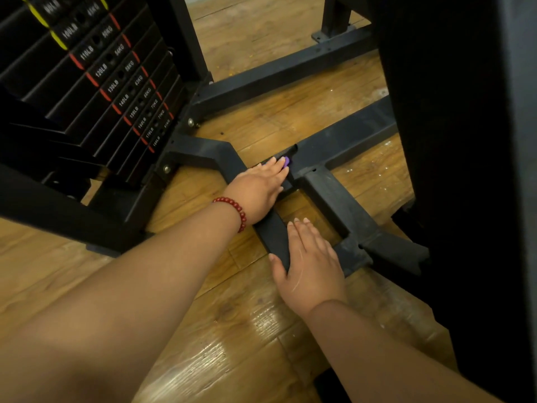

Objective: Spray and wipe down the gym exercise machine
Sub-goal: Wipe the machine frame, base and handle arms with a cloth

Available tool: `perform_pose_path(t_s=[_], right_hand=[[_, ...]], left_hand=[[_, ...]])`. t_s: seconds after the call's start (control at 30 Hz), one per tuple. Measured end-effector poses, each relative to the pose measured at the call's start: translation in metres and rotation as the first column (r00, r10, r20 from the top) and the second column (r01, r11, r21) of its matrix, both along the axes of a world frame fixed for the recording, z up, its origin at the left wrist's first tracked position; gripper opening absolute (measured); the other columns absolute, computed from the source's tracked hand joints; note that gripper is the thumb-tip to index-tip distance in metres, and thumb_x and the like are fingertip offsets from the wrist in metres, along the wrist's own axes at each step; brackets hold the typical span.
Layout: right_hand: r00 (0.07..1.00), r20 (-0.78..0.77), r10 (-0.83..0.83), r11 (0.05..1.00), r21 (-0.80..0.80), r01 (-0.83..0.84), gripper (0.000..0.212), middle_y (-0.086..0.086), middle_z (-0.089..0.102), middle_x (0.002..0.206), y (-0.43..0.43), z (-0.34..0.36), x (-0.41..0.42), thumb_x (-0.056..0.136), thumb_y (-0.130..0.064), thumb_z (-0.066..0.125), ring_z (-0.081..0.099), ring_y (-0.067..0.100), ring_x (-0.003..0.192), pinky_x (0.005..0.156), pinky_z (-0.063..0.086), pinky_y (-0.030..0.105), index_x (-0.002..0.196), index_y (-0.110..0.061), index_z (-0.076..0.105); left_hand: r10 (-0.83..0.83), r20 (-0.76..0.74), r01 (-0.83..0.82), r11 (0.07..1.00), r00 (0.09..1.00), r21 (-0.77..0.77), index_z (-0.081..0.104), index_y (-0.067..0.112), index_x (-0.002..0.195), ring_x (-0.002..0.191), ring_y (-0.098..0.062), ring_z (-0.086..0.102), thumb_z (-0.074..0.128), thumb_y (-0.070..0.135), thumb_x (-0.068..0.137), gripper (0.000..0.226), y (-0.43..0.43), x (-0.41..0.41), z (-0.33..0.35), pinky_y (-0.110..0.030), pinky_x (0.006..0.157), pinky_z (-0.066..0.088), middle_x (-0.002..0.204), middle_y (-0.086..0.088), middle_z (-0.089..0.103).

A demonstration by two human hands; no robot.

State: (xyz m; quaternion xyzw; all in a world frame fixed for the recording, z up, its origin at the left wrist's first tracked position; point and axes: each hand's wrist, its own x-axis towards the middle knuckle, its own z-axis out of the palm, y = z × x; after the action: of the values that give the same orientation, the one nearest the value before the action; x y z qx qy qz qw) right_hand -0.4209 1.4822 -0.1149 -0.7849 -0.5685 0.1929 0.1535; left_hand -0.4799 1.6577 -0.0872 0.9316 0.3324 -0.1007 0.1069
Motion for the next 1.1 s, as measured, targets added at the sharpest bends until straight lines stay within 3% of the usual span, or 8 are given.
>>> perform_pose_path(t_s=[0.3, 0.5, 0.63, 0.73, 0.83, 0.93, 1.03, 1.1], right_hand=[[1.0, -0.003, 0.01, 1.0, 0.024, -0.009, 0.069, -0.002, 0.014, 0.163, -0.001, -0.002, 0.002, 0.1, -0.052, 0.032, 0.002, 0.011, 0.15, 0.111, -0.006, 0.024, 0.156, -0.016, 0.016], [1.0, 0.008, -0.027, 0.998, 0.061, 0.026, 0.072, 0.004, 0.03, 0.158, -0.002, -0.008, 0.003, 0.095, -0.052, 0.048, 0.016, 0.018, 0.149, 0.113, 0.007, 0.029, 0.152, -0.011, 0.031], [0.997, 0.017, -0.073, 0.994, 0.088, 0.071, 0.07, 0.007, 0.041, 0.152, -0.005, -0.01, 0.004, 0.091, -0.052, 0.05, 0.028, 0.022, 0.145, 0.114, 0.02, 0.036, 0.146, -0.009, 0.043], [0.991, -0.009, -0.137, 0.984, 0.117, 0.137, 0.068, 0.008, 0.043, 0.149, -0.01, -0.008, 0.008, 0.09, -0.05, 0.055, 0.031, 0.024, 0.143, 0.113, 0.027, 0.04, 0.143, -0.008, 0.046], [0.989, -0.016, -0.145, 0.989, 0.025, 0.145, 0.074, 0.002, 0.021, 0.161, -0.024, 0.0, 0.02, 0.095, -0.054, 0.048, 0.009, 0.017, 0.149, 0.118, 0.011, 0.033, 0.153, -0.014, 0.026], [0.99, 0.012, -0.143, 0.985, -0.093, 0.143, 0.086, -0.004, -0.008, 0.164, -0.047, 0.004, 0.028, 0.093, -0.067, 0.03, -0.017, 0.007, 0.146, 0.113, -0.008, 0.025, 0.156, -0.017, 0.0], [0.993, 0.049, -0.104, 0.984, -0.138, 0.11, 0.1, -0.004, -0.034, 0.154, -0.056, -0.001, 0.022, 0.075, -0.077, -0.002, -0.035, 0.007, 0.136, 0.11, -0.018, 0.027, 0.151, -0.015, -0.021], [0.993, 0.07, -0.094, 0.982, -0.156, 0.104, 0.097, -0.003, -0.041, 0.147, -0.056, -0.007, 0.021, 0.07, -0.076, -0.01, -0.039, 0.008, 0.134, 0.109, -0.02, 0.027, 0.143, -0.015, -0.031]], left_hand=[[0.054, 0.0, -0.054, 0.996, 0.999, -0.073, 0.004, 0.014, 0.156, 0.15, -0.016, -0.001, 0.025, 0.024, 0.107, 0.054, 0.017, 0.053, 0.0, -0.033, 0.12, 0.006, 0.164, 0.001, -0.007], [0.042, 0.01, -0.042, 0.999, 0.999, 0.004, 0.008, 0.015, 0.156, 0.15, -0.015, 0.003, 0.028, 0.022, 0.107, 0.053, -0.005, 0.005, -0.01, -0.03, 0.12, 0.006, 0.164, 0.001, 0.001], [0.126, 0.017, -0.126, 0.992, 0.992, -0.005, 0.007, 0.015, 0.156, 0.15, -0.016, 0.002, 0.024, 0.025, 0.107, 0.052, 0.0, 0.016, -0.014, -0.03, 0.12, 0.006, 0.164, 0.0, 0.0], [0.091, 0.021, -0.092, 0.996, 0.996, 0.011, 0.006, 0.014, 0.156, 0.15, -0.016, 0.002, 0.025, 0.024, 0.107, 0.053, -0.004, 0.031, -0.013, -0.03, 0.12, 0.008, 0.164, -0.001, -0.002], [-0.032, 0.026, 0.032, 0.999, 0.999, 0.013, 0.007, 0.014, 0.156, 0.15, -0.015, 0.003, 0.026, 0.023, 0.107, 0.053, -0.018, 0.032, -0.009, -0.029, 0.119, 0.008, 0.164, 0.001, -0.002], [-0.126, 0.019, 0.126, 0.992, 0.992, 0.008, 0.005, 0.015, 0.156, 0.15, -0.013, 0.002, 0.026, 0.023, 0.107, 0.054, -0.023, 0.026, -0.008, -0.027, 0.119, 0.006, 0.164, 0.002, -0.002], [-0.022, 0.023, 0.023, 0.999, 0.999, -0.048, 0.004, 0.015, 0.156, 0.15, -0.014, 0.002, 0.025, 0.025, 0.107, 0.054, -0.016, 0.043, -0.01, -0.03, 0.12, 0.006, 0.164, 0.002, -0.003], [0.08, 0.056, -0.077, 0.996, 0.995, -0.044, 0.005, 0.015, 0.156, 0.15, -0.016, 0.002, 0.025, 0.026, 0.107, 0.054, -0.02, 0.061, -0.012, -0.032, 0.121, 0.008, 0.164, 0.001, -0.003]])
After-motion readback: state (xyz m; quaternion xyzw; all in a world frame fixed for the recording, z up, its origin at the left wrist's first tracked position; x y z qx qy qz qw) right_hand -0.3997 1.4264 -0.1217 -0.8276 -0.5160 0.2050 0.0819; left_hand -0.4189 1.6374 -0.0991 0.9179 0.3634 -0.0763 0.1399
